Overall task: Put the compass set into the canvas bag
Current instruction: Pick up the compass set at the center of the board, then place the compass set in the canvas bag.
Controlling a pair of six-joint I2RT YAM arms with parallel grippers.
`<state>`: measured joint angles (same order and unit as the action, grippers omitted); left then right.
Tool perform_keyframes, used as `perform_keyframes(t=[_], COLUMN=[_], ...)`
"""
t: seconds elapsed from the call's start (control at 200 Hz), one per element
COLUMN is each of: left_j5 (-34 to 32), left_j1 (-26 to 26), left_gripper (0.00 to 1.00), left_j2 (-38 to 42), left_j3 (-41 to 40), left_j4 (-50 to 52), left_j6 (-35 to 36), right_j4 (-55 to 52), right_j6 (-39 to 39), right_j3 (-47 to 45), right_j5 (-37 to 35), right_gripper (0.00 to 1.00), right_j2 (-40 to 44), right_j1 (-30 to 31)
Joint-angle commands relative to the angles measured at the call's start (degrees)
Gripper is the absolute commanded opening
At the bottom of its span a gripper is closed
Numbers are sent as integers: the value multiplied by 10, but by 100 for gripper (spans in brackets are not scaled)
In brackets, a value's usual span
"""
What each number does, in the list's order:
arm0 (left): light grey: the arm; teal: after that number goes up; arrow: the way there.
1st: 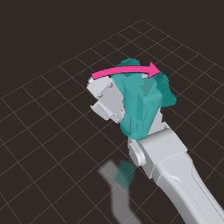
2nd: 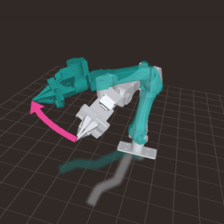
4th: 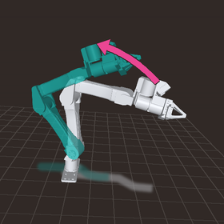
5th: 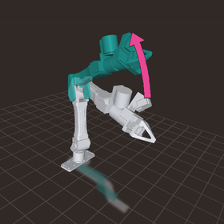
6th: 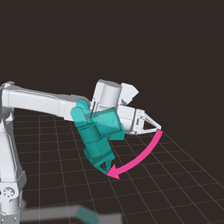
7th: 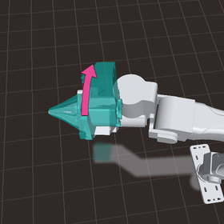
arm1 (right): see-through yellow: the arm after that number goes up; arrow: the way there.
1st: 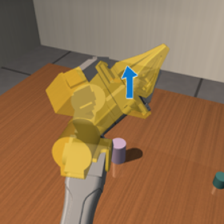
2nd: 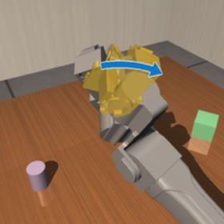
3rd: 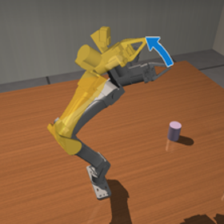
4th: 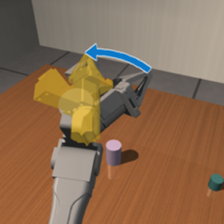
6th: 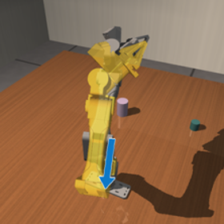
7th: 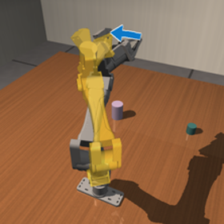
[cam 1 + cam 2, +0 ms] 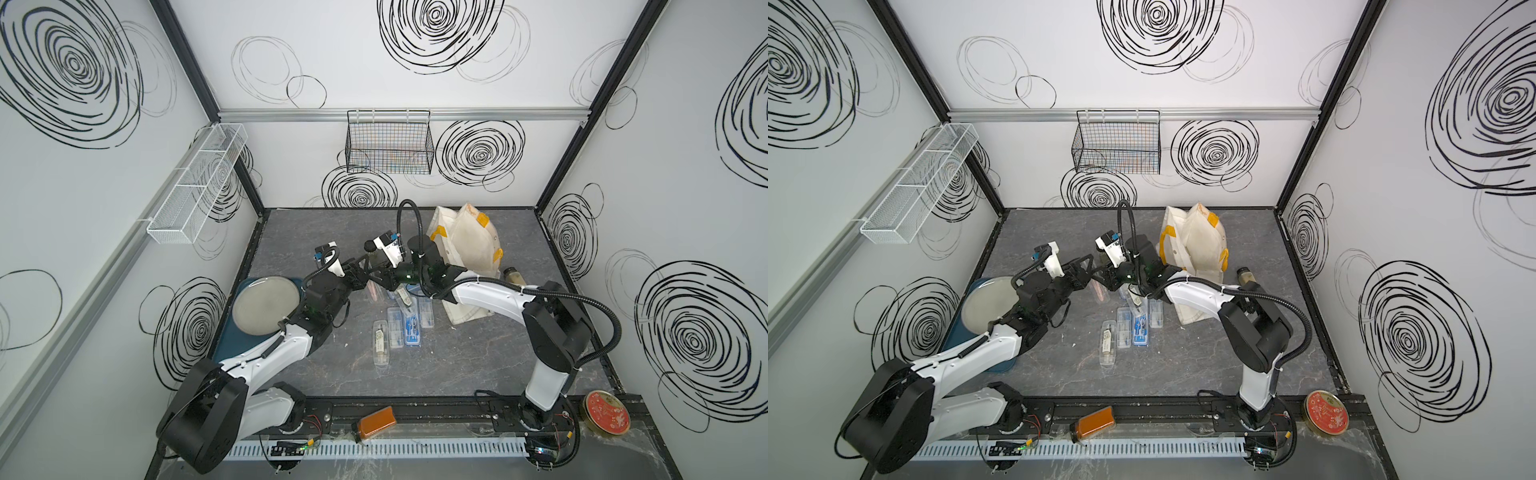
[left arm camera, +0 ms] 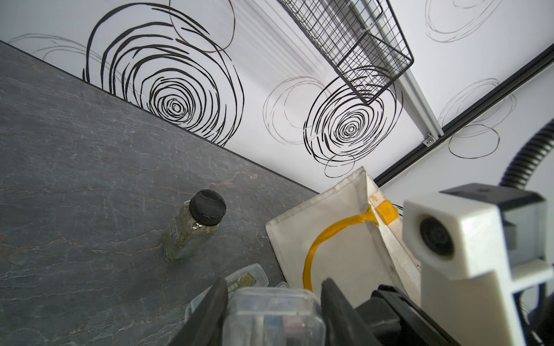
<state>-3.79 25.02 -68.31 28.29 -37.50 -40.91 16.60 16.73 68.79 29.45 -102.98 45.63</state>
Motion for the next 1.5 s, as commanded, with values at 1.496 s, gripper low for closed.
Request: perform_keyframes(t=[1.496], left_j5=[-61], left_j1=[70], left_gripper=[99], left_j2=[-11], left_j3=[34], left_j4=[186], left_j6=[8], right_j4=[-202], right_j6=[-68], right_j3=[-9], right_j5=[-491], right_gripper=[12], right_j2=[136], right_j1=[-243])
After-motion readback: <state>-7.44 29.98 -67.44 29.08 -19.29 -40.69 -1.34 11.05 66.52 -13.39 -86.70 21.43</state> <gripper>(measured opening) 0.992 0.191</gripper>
